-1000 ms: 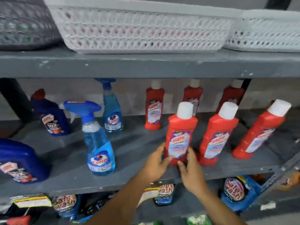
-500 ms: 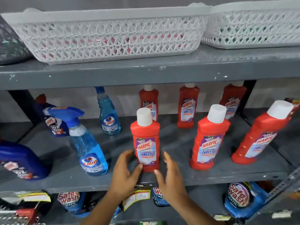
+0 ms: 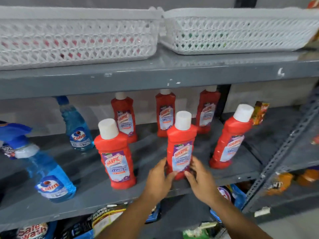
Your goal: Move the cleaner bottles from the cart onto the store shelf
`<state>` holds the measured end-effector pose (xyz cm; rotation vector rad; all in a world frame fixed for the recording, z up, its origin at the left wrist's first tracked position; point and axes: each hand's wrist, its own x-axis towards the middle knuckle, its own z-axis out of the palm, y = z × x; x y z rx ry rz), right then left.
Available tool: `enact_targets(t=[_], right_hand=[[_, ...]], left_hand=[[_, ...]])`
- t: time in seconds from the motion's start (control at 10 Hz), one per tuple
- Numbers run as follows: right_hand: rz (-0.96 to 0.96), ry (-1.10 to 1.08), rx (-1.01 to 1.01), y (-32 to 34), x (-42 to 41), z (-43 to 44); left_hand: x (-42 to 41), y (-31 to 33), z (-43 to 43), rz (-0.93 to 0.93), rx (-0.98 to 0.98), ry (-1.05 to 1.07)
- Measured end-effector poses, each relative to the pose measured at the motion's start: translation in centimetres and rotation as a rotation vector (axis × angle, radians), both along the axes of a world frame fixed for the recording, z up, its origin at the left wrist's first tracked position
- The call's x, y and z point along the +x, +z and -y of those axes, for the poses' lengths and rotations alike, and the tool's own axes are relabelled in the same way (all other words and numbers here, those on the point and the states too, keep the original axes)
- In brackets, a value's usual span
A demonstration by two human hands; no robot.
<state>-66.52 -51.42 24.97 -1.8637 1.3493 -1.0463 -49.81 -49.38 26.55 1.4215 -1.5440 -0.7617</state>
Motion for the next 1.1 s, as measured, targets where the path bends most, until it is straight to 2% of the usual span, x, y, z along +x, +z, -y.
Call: enact_targets(t=[0.2,0.3,0.4,0.5,0.6,0.8,1.0,1.1], right_hand=[[0.01,0.028,0.04,-0.7,0.4,0.2],[0.069,-0.061,-0.04,-0.3,-1.0,-1.7],[0.178,-0.365,-0.235,0.5,-5.5,-3.1],[0.162,-0.387,-0.116,0.9,-10.4,-0.3],[0.063,-0.182,0.015,0.8,-12.5,2.6],[0.163,-0.212,0.124,-0.2,-13.0,4.2],[0.136,-0.216,0.115,0.1,-13.0,4.0],[0.194,-0.308,0.022,1.3,-12.9,1.3]], left_hand=[[0.0,-0.4,-0.1,-0.036,0.003,0.055],[-0.4,-1.8,-2.2,0.061,-0.141,0.235],[-3.9,-1.6,-4.9,0.177,-0.366,0.156],[-9.4,-0.3,-2.7,0.145,-0.24,-0.093],[-13.7,0.2,1.7,0.046,0.047,-0.083],[-15.1,0.1,6.1,0.178,0.036,-0.021],[-14.7,0.1,6.4,0.193,0.027,-0.038],[-14.5,0.6,4.7,0.223,-0.006,-0.088]])
